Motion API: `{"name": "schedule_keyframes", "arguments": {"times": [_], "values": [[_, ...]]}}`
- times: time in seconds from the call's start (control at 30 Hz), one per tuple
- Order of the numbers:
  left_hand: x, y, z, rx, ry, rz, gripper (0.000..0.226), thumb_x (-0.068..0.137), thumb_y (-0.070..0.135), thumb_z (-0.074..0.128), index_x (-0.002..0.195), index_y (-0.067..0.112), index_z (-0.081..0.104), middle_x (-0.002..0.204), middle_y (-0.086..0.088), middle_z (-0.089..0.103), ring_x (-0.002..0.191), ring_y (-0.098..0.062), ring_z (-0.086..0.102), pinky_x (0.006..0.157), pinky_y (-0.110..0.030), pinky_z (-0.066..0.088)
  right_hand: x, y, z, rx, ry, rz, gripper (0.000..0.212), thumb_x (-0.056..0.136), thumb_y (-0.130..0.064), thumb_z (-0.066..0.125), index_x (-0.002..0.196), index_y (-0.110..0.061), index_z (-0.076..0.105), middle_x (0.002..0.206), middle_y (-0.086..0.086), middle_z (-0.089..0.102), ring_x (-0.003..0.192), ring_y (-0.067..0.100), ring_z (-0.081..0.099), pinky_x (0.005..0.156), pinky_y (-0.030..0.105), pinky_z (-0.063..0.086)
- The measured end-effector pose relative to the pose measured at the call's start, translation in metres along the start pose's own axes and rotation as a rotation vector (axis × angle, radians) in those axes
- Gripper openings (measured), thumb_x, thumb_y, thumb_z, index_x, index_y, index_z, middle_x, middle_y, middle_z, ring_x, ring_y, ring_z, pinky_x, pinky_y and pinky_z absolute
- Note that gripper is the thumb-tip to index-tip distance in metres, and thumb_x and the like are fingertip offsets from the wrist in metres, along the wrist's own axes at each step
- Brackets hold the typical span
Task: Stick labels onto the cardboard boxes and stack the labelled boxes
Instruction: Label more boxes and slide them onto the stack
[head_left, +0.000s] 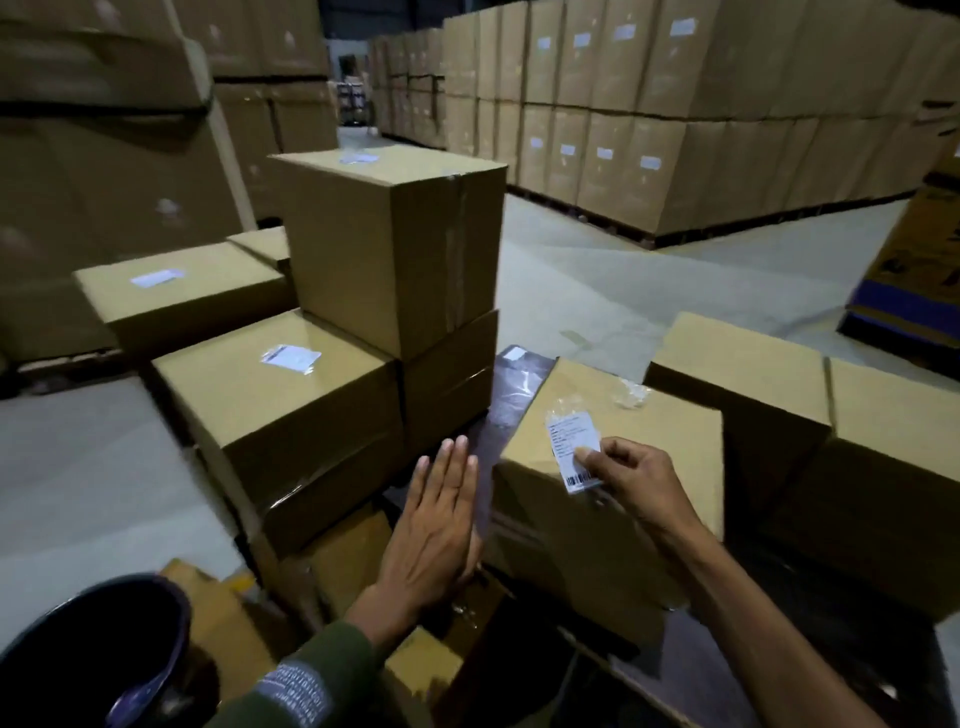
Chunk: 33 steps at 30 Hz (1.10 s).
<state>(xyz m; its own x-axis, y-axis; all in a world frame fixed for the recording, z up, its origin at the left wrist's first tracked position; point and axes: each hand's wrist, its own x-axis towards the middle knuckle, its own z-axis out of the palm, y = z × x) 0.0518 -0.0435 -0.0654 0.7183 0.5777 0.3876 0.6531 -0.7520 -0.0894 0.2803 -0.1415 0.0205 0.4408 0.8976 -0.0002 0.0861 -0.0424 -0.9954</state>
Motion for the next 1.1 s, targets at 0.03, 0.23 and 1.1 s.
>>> {"name": "schedule_keyframes", "arguments": {"times": [0.03, 0.23, 1.1], "values": [[-0.019, -0.008, -0.001, 0.012, -0.021, -0.047, 0.078, 0.086, 0.037, 0.041, 0.15, -0.004, 0.025, 0.16, -0.026, 0.014, 0.148, -0.039, 0.014, 0.115, -0.053, 0.017, 0.001, 0.0, 0.015, -0.01, -0.049, -0.016, 0.021, 0.089, -0.018, 0.07, 0.075, -0.002, 0.069, 0.073, 0.01, 0.072, 0.066, 0.02, 0.063, 0.062, 0.032, 0.046], [-0.137, -0.06, -0.019, 0.15, -0.217, -0.353, 0.074, 0.083, 0.036, 0.039, 0.147, -0.003, 0.037, 0.158, -0.024, 0.023, 0.148, -0.039, 0.017, 0.114, -0.056, 0.019, -0.005, 0.011, 0.122, -0.095, -0.408, -0.095, 0.014, 0.089, -0.009, 0.068, 0.076, -0.007, 0.073, 0.071, -0.003, 0.072, 0.066, 0.004, 0.061, 0.064, 0.019, 0.047], [-0.402, -0.303, -0.043, 0.209, -0.401, -0.878, 0.069, 0.088, 0.039, 0.036, 0.145, 0.002, 0.044, 0.155, -0.02, 0.033, 0.147, -0.038, 0.02, 0.114, -0.059, 0.017, -0.042, 0.103, 0.552, -0.921, -0.861, -0.625, 0.02, 0.093, -0.019, 0.055, 0.093, -0.016, 0.074, 0.085, 0.001, 0.051, 0.091, 0.02, 0.051, 0.074, 0.031, 0.041]]}}
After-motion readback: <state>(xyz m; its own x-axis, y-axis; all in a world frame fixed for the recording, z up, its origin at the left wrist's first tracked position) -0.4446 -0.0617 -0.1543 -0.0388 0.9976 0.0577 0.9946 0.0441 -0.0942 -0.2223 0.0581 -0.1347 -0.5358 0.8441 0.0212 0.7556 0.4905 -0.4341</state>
